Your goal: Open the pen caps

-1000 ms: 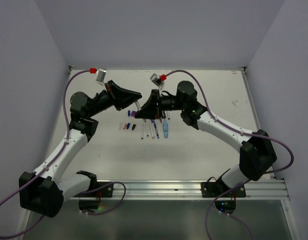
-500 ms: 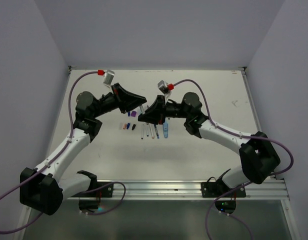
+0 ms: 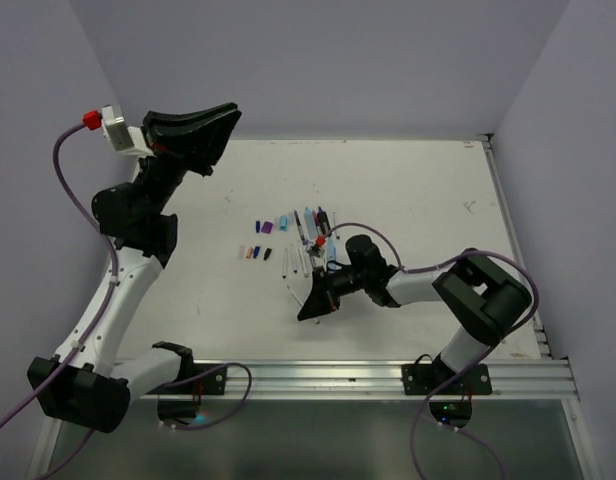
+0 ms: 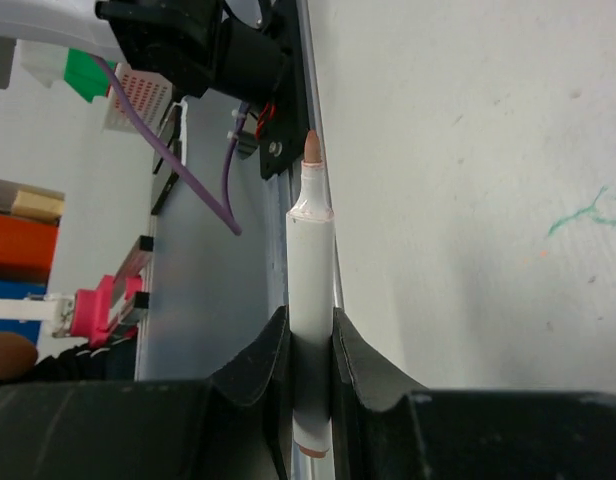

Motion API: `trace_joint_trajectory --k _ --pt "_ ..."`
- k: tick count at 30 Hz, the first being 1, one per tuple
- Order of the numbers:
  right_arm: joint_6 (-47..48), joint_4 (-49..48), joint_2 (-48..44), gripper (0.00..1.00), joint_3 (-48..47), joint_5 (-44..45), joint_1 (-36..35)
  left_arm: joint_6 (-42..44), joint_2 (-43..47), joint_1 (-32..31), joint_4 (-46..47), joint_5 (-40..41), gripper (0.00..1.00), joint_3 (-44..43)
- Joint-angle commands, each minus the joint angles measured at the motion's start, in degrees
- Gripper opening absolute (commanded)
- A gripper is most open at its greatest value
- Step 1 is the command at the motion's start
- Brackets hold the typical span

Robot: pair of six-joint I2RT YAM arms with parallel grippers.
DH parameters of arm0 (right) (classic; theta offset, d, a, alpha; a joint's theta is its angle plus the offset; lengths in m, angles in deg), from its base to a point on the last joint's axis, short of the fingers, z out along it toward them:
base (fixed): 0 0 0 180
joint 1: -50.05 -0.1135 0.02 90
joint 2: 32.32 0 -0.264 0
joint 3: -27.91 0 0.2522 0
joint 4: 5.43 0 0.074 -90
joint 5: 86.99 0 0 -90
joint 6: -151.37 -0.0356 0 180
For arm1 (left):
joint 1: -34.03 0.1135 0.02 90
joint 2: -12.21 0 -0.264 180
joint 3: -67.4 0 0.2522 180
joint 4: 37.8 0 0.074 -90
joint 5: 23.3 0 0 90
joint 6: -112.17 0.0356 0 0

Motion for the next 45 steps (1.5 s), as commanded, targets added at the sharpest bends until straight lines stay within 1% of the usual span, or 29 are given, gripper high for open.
trace_joint_trajectory --k 1,2,3,4,5,7,8,9,10,11,12,13,14,15,16,17,18,20,26,30,36,38,45 --pt "-4.12 -6.22 -2.3 0.0 0.38 -4.09 0.12 0.16 -0.88 0.03 7.44 3.2 0.0 -2.46" --pt "-3.25 -4.13 -2.82 0.0 0.03 -3.66 0.12 0.42 -1.05 0.12 5.78 2.67 0.0 -2.64" --pt "-0.45 -1.68 -3.44 0.0 -0.93 -1.39 0.55 0.95 -1.14 0.2 4.03 2.41 0.0 -2.56" --pt "-0.08 1.22 -4.83 0.0 -1.12 -0.15 1.08 2.95 -1.4 0.2 1.75 2.14 0.0 -2.73" --pt "-0.07 1.16 -5.46 0.0 -1.2 0.21 1.78 4.11 -1.58 0.29 -4.02 2.05 0.0 -2.73" --pt "-0.69 3.34 -6.69 0.0 -2.17 3.45 4.94 6.92 -2.19 0.55 -9.33 2.67 0.0 -1.51" --pt "-0.69 4.14 -7.48 0.0 -2.43 4.51 6.43 7.89 -2.54 0.82 -17.09 3.01 0.0 -1.76" --pt "0.18 5.63 -8.44 0.0 -3.31 6.0 9.49 8.77 -3.59 1.17 -21.78 3.89 0.0 -2.2" --pt "1.49 12.78 -9.58 0.0 -4.1 11.76 10.91 11.82 -3.95 1.61 -25.83 4.85 0.0 -2.29" --pt "4.03 17.55 -11.94 0.0 -5.5 14.34 11.97 13.33 -4.48 1.7 -33.18 5.39 0.0 -2.47" --pt "9.28 22.38 -12.84 0.0 -8.82 16.98 13.11 14.56 -5.96 1.87 -37.26 7.39 0.0 -2.9" --pt "10.9 30.78 -13.63 0.0 -10.68 24.31 13.3 17.71 -6.85 2.4 -40.95 8.46 0.0 -3.95" --pt "12.3 34.17 -13.81 0.0 -12.52 26.91 13.82 19.31 -9.2 2.49 -48.13 10.56 0.0 -4.66" --pt "14.32 36.03 -13.38 0.0 -15.68 29.11 14.26 21.76 -10.53 2.58 -52.37 12.14 0.0 -6.41" --pt "14.51 40.84 -12.77 0.0 -17.01 33.05 14.61 23.09 -12.03 2.75 -58.68 13.55 0.0 -7.38" --pt "14.43 41.84 -11.37 0.0 -18.07 34.65 15.23 24.23 -13.78 2.75 -61.79 16.26 0.0 -8.61" --pt "13.82 42.11 -10.66 0.0 -19.3 35.62 16.54 25.03 -17.1 2.84 -64.08 17.68 0.0 -10.27" --pt "12.94 43.17 -8.81 0.0 -20.71 38.86 17.6 27.93 -20.46 2.84 -68.91 19.36 0.02 -11.6" --pt "12.84 45.63 0.85 0.02 -27.74 42.05 20.42 30.48 -36.35 2.93 -77.98 25.07 0.03 -17.32" --pt "14.68 45.9 6.13 0.02 -31.96 44.94 20.86 30.31 -41.99 2.93 -77.73 24.2 0.03 -18.2" --pt "16.53 47.48 13.07 0.05 -35.39 45.3 21.39 30.05 -47.45 2.84 -76.94 25.26 0.03 -18.55" --pt "16.62 47.65 14.91 0.07 -35.83 44.78 21.39 29.7 -48.33 2.84 -75.71 23.68 0.05 -17.94" --pt "17.24 48.18 18.26 0.13 -37.41 44.6 21.39 28.82 -50.27 2.75 -75.27 22.62 0.13 -16.45"
